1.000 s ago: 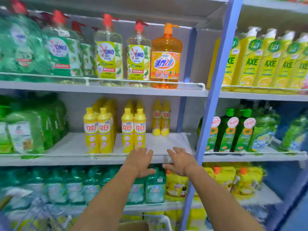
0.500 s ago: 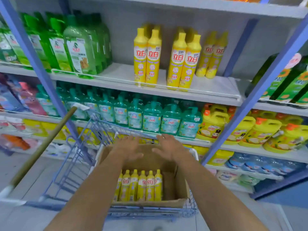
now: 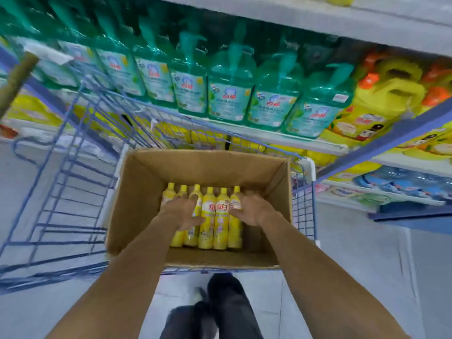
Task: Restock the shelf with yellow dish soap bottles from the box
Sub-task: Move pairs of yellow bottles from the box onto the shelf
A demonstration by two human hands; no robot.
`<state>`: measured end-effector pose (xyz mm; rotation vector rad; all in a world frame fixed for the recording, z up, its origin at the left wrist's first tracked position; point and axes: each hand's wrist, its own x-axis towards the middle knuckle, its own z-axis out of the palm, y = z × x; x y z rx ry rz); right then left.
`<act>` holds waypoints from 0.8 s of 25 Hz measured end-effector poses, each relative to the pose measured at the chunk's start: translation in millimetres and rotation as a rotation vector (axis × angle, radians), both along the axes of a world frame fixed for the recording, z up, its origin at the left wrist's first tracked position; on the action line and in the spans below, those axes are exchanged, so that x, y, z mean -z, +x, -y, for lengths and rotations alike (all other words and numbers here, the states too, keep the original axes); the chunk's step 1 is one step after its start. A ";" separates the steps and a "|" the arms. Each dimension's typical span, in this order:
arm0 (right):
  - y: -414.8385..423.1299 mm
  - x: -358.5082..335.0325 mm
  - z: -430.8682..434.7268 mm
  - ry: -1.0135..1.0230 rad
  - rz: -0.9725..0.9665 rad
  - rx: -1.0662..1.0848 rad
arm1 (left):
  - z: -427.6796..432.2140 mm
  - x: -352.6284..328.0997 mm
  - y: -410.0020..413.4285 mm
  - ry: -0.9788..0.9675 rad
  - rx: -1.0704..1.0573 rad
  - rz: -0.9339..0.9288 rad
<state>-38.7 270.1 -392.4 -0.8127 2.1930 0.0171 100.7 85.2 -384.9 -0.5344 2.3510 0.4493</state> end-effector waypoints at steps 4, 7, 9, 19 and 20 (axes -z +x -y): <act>-22.4 57.7 4.5 0.014 0.040 0.061 | 8.4 62.0 -35.9 0.068 0.022 -0.002; -38.2 107.0 11.5 0.017 0.040 0.127 | 17.5 120.2 -66.7 0.127 0.019 -0.041; -49.0 140.5 15.6 0.007 0.037 0.164 | 21.6 154.1 -83.2 0.145 0.006 -0.084; -56.1 230.9 31.1 -0.065 -0.031 0.470 | 19.3 256.0 -101.3 0.223 -0.183 -0.174; -54.4 236.9 29.7 -0.073 -0.031 0.496 | 17.7 258.8 -101.6 0.227 -0.230 -0.193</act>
